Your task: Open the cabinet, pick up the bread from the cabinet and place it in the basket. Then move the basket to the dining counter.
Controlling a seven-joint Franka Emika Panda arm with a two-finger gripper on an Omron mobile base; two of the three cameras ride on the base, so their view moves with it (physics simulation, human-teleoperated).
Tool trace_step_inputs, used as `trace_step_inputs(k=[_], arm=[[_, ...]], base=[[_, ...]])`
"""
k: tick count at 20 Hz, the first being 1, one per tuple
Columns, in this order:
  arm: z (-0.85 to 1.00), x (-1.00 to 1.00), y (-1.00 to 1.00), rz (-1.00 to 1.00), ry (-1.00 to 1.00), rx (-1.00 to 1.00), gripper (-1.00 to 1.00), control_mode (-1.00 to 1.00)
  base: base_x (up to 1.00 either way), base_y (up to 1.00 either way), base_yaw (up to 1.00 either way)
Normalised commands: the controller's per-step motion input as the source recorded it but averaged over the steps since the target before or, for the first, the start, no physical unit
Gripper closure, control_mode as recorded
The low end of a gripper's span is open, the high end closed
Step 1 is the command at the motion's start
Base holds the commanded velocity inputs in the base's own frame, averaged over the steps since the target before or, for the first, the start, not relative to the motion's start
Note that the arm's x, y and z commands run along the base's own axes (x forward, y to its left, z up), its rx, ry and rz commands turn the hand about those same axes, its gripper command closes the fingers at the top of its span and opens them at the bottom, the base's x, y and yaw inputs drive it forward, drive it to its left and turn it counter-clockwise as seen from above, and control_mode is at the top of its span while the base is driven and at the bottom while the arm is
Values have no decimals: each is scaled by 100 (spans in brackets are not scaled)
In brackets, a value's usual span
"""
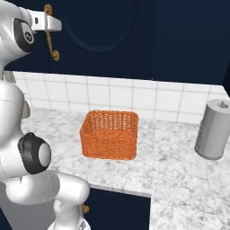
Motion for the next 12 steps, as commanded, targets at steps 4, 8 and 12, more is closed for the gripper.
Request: trace_step_inputs(k=[4,8,12], arm=[[-6,24,-8,3,0,0,100,-100],[-43,-38,-72,0,-2,6,100,-100],[-10,-97,-100,0,-2,12,100,-100]], base=[[0,0,0],[0,0,0],[0,0,0]])
